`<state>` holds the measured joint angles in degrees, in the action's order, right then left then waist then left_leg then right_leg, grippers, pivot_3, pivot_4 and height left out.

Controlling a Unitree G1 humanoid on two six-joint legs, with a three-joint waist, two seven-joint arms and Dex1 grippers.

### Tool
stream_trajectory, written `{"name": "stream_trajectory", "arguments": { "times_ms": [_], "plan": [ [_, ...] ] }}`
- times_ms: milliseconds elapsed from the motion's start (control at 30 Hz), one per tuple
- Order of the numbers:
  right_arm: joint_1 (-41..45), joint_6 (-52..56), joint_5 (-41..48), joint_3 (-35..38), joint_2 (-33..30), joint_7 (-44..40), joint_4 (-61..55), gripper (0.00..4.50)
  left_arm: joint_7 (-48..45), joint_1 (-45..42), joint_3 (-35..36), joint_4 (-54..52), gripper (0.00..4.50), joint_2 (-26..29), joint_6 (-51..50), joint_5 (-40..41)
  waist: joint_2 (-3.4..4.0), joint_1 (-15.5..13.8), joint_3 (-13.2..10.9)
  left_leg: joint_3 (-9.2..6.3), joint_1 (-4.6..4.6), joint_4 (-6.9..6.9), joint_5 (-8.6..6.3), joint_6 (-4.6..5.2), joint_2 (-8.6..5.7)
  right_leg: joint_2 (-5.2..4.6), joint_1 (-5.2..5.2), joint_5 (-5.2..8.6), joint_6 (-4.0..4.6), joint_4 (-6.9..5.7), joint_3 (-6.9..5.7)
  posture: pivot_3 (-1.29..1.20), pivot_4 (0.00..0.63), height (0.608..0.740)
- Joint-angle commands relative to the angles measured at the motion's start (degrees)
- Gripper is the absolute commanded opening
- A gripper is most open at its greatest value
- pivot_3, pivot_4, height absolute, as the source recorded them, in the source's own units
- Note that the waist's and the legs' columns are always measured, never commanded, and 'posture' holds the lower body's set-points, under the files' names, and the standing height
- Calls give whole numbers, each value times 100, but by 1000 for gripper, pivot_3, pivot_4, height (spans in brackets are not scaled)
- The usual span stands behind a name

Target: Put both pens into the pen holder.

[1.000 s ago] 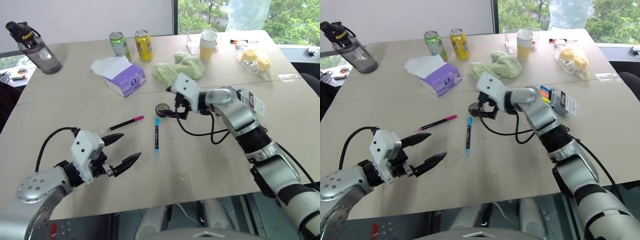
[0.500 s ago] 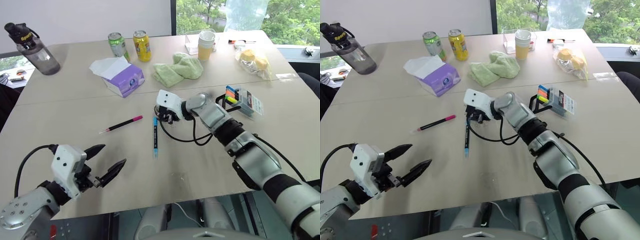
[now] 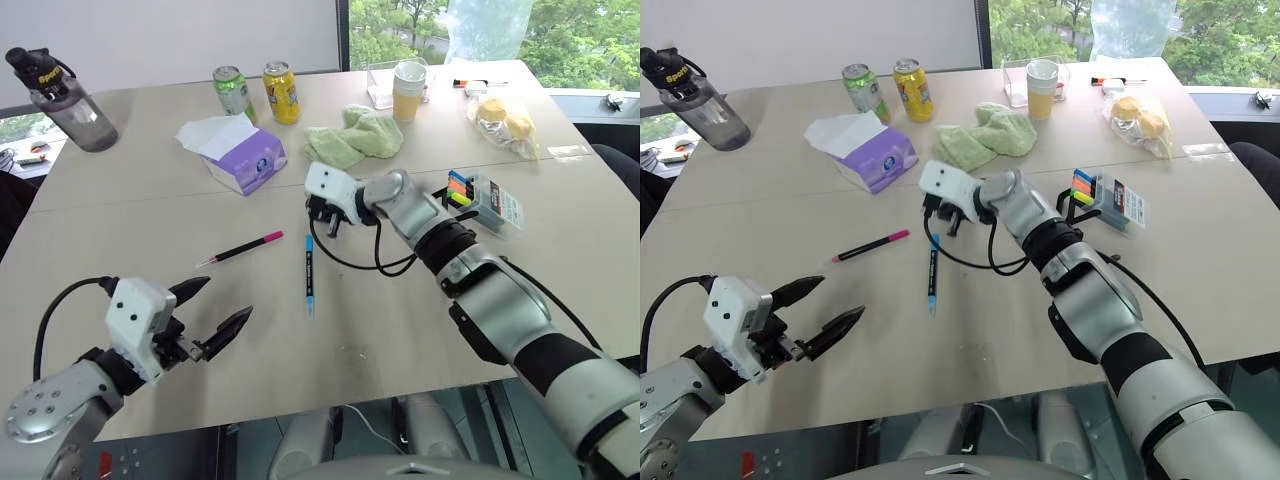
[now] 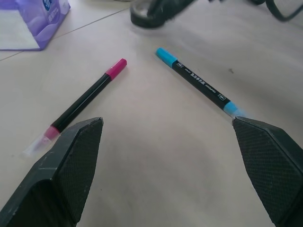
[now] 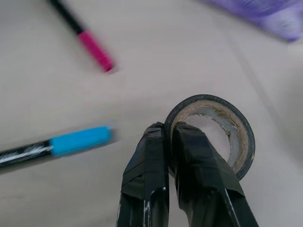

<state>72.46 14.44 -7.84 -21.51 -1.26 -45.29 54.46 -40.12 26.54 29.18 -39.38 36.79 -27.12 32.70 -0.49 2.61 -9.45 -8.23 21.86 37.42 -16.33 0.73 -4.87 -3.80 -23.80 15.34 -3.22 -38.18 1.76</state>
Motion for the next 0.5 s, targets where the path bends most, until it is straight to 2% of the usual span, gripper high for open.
{"name": "stream_trajectory", "arguments": {
  "times_ms": [33,133,167,267,300,333,367,500],
  "plan": [
    [671,-542,53,668,-311,1106,532,114,-62,-65,-37,12,4500,47,125,-40,2,-2,-1,0,-1,-2,0,0,0,0,0,0,0,1,0,0,150,740],
    [916,-927,-124,779,-516,1762,1024,114,-75,-118,-95,43,4500,48,124,-77,2,-21,-1,-3,2,-4,0,0,0,0,-1,0,0,6,-5,0,150,740],
    [978,-1057,-204,785,-599,1954,1159,839,-92,-130,-110,65,4500,49,135,-90,1,-18,-1,-1,2,-6,0,0,-1,-1,0,0,0,8,-2,0,150,740],
    [1135,-1232,-123,1071,-675,2421,1394,1940,-142,-188,-148,125,4500,58,149,-121,2,31,-1,3,1,-7,0,0,-1,-1,-1,0,0,7,1,0,150,740],
    [1167,-1264,-101,1146,-666,2482,1440,2560,-144,-208,-160,133,4500,62,145,-126,2,54,-1,5,1,-8,0,0,1,0,-2,0,0,6,5,0,150,740],
    [1195,-1331,-102,1193,-669,2523,1458,2847,-144,-231,-177,138,4500,71,136,-127,3,93,-2,5,2,-8,0,0,1,0,-4,0,0,5,6,0,150,740],
    [1212,-1399,-100,1236,-665,2529,1453,3346,-148,-254,-192,143,4500,85,128,-130,3,125,-2,6,1,-9,0,0,2,0,-4,0,0,4,7,0,150,740],
    [1189,-1464,25,1385,-606,2184,1249,3346,-201,-304,-239,161,4500,145,94,-143,3,208,-2,12,0,-9,1,0,3,2,-5,0,0,1,15,0,150,740]
  ]
}}
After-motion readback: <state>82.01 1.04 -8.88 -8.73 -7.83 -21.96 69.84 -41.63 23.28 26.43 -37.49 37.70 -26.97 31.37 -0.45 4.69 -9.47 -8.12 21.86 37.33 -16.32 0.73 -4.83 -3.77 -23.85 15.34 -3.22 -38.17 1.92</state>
